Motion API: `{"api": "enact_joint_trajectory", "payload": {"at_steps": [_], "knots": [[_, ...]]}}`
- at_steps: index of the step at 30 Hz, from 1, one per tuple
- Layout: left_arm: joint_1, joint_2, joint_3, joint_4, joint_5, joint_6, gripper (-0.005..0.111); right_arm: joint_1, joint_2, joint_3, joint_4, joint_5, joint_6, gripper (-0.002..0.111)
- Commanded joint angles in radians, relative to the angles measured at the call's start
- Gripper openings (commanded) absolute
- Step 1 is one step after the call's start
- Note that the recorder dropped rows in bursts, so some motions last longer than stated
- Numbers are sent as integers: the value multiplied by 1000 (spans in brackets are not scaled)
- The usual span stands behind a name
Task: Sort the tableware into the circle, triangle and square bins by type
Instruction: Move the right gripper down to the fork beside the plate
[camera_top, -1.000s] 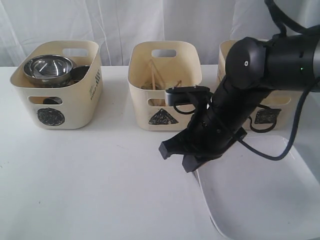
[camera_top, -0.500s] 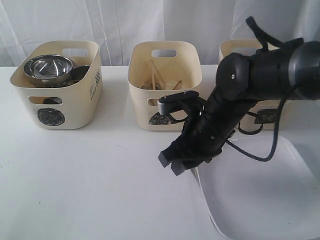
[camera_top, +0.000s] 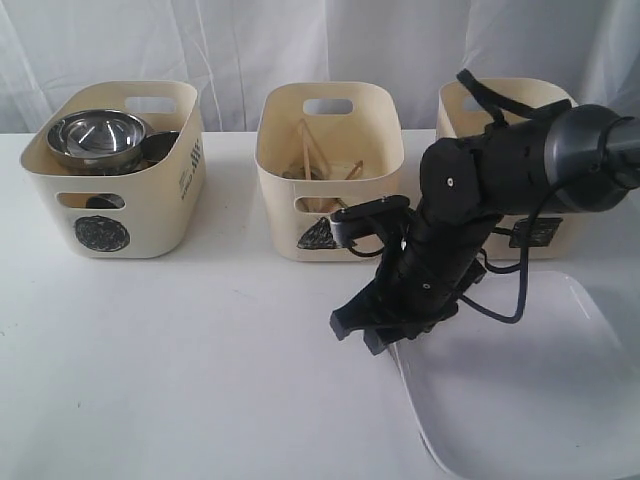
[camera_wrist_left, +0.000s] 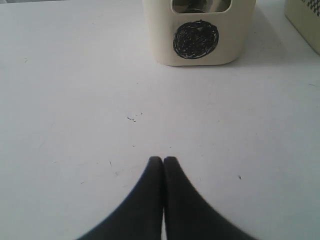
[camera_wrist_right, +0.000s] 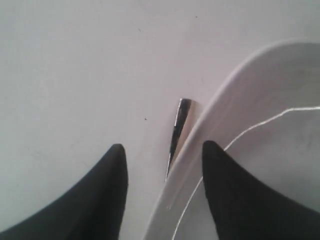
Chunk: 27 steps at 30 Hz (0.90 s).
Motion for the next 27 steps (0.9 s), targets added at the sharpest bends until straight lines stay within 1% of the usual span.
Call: {"api": "enact_joint_trajectory", "payload": {"at_steps": [1, 3, 10, 17, 21, 24, 27], "knots": [[-4, -4, 3, -5, 2, 2, 0, -1, 0, 3, 131, -43, -96, 43], [-4, -4, 3, -5, 2, 2, 0, -1, 0, 3, 213, -51, -193, 41], [-4, -4, 3, -5, 2, 2, 0, -1, 6, 3, 202, -63, -168, 41], [-4, -4, 3, -5, 2, 2, 0, -1, 61, 3, 196, -66, -141, 41], [-4, -4, 3, -5, 2, 2, 0, -1, 61, 3, 113, -59, -39, 41], [-4, -4, 3, -5, 2, 2, 0, -1, 61, 3, 1, -40, 39, 41], [-4, -4, 3, -5, 2, 2, 0, -1, 61, 3, -38, -22, 58, 41]]}}
